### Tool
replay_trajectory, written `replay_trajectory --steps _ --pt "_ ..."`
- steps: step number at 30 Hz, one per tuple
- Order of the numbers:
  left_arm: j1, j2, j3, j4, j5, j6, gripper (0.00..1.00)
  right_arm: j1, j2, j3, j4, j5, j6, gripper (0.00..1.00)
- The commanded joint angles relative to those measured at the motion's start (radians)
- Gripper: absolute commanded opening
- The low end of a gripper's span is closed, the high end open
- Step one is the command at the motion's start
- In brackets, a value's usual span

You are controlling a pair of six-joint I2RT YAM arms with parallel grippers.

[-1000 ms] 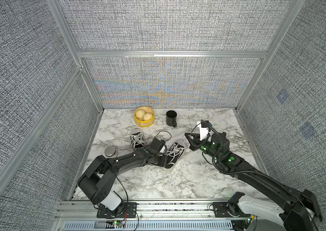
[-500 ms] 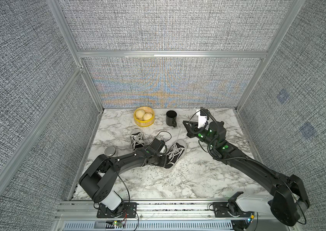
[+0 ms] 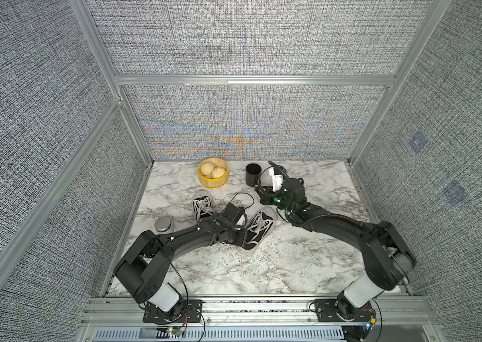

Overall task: Remove the insole from the shoe
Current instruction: Untie the shoelace on the shoe.

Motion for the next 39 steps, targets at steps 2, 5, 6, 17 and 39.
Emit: replay_trajectory --steps 2,5,6,17,39 --pt "0.0 -0.023 0.012 -0.033 -0.006 0.023 0.48 -0.001 0.038 0.058 -0.07 0.067 -0.026 0.35" --pt "0.0 -0.046 0.013 -0.032 -0.014 0.024 0.5 -0.037 -0.017 0.11 -0.248 0.134 -0.103 0.48" --pt "0.0 -0.058 0.013 -0.031 -0.021 0.023 0.52 -0.057 -0.044 0.132 -0.325 0.157 -0.143 0.5" --pt "-0.002 -0.24 0.048 -0.072 0.001 0.168 0.66 -0.244 -0.248 0.117 -0.8 0.254 -0.419 0.54" --pt "-0.123 0.115 0.418 -0.303 -0.137 0.409 0.44 -0.25 -0.607 -0.356 -0.663 0.141 -0.095 0.49"
